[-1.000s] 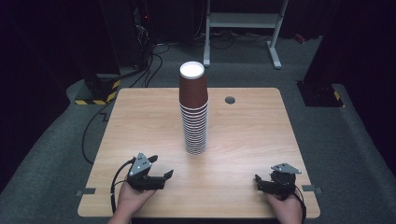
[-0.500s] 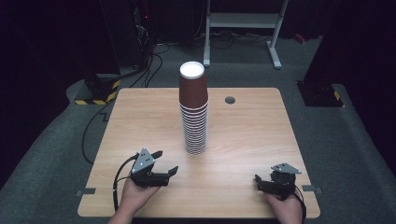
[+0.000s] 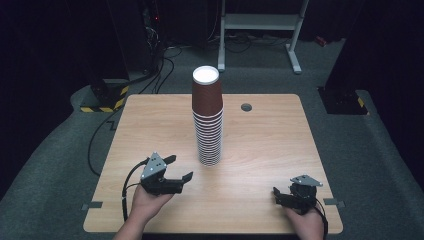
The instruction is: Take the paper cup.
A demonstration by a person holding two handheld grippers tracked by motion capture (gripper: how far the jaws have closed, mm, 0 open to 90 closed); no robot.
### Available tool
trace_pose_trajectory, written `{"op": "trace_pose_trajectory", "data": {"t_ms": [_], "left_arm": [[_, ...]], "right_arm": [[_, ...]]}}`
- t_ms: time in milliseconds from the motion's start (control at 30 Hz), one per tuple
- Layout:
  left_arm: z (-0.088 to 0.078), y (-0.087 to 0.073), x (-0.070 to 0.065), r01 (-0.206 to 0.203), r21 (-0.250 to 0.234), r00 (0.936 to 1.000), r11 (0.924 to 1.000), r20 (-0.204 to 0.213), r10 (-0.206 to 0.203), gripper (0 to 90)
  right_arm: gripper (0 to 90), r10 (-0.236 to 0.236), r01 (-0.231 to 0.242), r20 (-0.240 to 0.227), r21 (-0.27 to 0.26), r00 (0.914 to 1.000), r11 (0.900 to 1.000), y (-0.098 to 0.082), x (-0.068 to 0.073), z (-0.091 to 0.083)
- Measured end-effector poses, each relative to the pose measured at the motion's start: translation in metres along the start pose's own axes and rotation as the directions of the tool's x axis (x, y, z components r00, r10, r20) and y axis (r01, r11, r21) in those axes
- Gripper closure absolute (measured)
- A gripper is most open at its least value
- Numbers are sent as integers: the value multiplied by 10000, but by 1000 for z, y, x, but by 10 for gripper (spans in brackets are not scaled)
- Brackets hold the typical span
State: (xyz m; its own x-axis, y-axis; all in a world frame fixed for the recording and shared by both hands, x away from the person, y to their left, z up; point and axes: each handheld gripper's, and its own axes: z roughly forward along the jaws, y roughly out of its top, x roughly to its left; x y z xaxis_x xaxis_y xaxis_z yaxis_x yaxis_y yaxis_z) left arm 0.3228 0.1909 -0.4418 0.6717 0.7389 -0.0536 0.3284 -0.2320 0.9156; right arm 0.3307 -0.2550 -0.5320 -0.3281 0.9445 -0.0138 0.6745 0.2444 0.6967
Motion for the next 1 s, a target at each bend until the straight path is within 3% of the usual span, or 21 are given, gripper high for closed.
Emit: {"op": "trace_pose_trajectory", "data": {"t_ms": [233, 400, 733, 1000], "left_arm": [[3, 5, 1, -112, 3, 9997, 9999, -238, 112, 157], [1, 17, 4, -246, -102, 9989, 9996, -412, 242, 153], [-6, 42, 2, -546, -586, 9978, 9968, -405, 523, 153], [-4, 45, 7, -461, -655, 9984, 9968, -366, 438, 153]], "right_arm": [[89, 23, -23, 50, -21, 10000, 10000, 0, 0, 0], [91, 57, -56, 80, -27, 10000, 10000, 1, 0, 1], [91, 78, -78, 99, -48, 9999, 10000, 0, 1, 1], [91, 100, -100, 101, -45, 9999, 9999, 0, 1, 1]]}}
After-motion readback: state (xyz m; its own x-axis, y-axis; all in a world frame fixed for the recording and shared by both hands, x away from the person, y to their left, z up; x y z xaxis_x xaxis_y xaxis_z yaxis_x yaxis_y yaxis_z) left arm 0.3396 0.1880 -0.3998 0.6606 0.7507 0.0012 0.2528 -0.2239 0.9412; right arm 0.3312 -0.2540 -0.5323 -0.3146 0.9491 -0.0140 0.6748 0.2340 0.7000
